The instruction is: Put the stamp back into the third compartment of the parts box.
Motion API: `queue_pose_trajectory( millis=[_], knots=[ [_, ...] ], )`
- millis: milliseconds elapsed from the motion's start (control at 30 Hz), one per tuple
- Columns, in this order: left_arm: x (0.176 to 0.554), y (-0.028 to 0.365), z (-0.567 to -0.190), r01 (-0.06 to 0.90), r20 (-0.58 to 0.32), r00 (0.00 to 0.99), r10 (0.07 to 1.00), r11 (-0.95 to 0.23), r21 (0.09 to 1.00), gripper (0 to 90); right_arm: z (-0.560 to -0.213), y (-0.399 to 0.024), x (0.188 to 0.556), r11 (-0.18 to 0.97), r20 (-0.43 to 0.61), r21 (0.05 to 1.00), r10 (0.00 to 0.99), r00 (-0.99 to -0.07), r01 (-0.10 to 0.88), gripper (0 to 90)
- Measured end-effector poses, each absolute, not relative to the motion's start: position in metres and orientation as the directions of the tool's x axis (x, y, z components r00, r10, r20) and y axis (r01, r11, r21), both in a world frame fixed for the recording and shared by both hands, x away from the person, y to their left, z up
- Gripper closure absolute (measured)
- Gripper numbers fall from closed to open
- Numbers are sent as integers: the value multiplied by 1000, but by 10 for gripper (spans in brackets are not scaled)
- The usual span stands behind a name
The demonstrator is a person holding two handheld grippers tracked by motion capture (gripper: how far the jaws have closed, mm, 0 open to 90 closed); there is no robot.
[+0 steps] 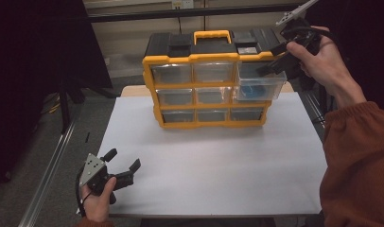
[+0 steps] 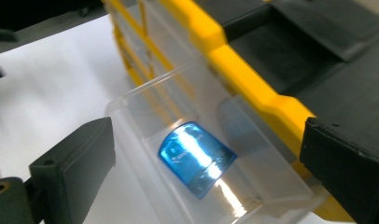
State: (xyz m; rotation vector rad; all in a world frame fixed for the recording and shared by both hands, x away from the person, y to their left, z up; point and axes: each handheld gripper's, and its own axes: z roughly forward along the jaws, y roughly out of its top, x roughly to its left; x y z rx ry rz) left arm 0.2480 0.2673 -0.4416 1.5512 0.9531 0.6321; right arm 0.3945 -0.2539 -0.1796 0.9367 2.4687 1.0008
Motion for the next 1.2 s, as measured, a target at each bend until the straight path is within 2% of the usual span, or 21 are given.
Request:
queue_pose_trajectory(
  millis=[133, 667, 1200],
  knots=[
    [246, 270, -441, 230, -101, 523, 846, -26, 973, 37, -184, -259, 390, 500, -46, 741, 704, -709, 448, 28],
    [246, 269, -441, 232, -101, 525, 845, -28, 972, 37, -190, -282, 373, 523, -45, 692, 719, -693, 497, 33],
    [248, 267, -441, 228, -99, 534, 839, -30, 973, 37, -227, -295, 352, 515, -35, 685, 729, -683, 515, 34]
  ],
)
